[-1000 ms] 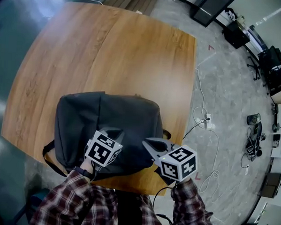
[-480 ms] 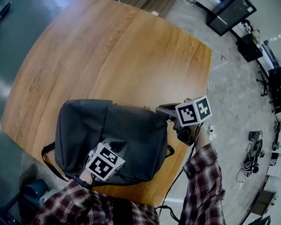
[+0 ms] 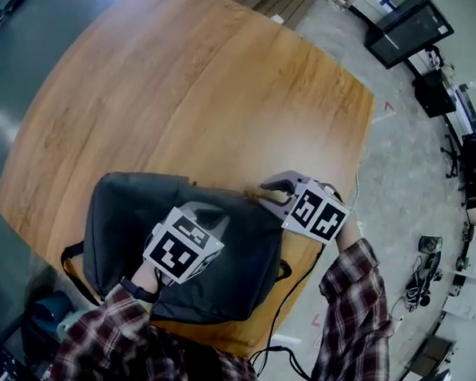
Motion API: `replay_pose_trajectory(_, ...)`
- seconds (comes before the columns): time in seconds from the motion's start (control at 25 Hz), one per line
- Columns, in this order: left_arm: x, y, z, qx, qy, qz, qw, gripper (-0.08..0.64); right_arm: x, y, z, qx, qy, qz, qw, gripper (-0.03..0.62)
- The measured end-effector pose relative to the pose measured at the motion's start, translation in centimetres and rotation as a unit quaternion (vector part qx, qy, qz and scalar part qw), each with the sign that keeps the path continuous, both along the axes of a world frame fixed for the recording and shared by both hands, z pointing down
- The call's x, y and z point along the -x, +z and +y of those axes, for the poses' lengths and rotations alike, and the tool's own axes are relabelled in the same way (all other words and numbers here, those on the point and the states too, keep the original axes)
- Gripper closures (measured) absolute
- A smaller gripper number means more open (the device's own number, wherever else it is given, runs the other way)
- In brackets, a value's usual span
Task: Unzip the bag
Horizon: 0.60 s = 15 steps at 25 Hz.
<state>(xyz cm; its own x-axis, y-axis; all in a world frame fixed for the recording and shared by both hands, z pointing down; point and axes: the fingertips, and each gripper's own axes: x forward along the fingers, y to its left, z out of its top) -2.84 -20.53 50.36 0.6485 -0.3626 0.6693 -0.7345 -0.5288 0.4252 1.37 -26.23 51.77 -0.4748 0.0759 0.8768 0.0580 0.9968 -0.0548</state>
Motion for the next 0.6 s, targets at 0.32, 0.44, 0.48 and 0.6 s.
replay_pose_trajectory(0.32,1.0,4.2,3.1,0.092,0.105,-0.029,0.9898,0.551,1.1,-0.3,1.8,-0.106,-0.150,0.024,0.983,0.526)
replay_pose_trajectory(0.44,1.9,4.4,3.9,0.118,0.135,-0.016,0.9837,0.551,1.2,-0.2,3.4,-0.085,-0.141,0.014,0.986,0.531)
replay_pose_trajectory(0.48,2.3,4.5,4.2,0.124,0.149,-0.014,0.9808,0.551,1.2,-0.1,4.1,-0.078,-0.138,0.011,0.987,0.553)
replay_pose_trajectory(0.6,3.5,4.5,5.2,0.124,0.195,-0.024,0.9726,0.551,1.8,0.5,6.8,-0.051,-0.116,0.001,0.992,0.581)
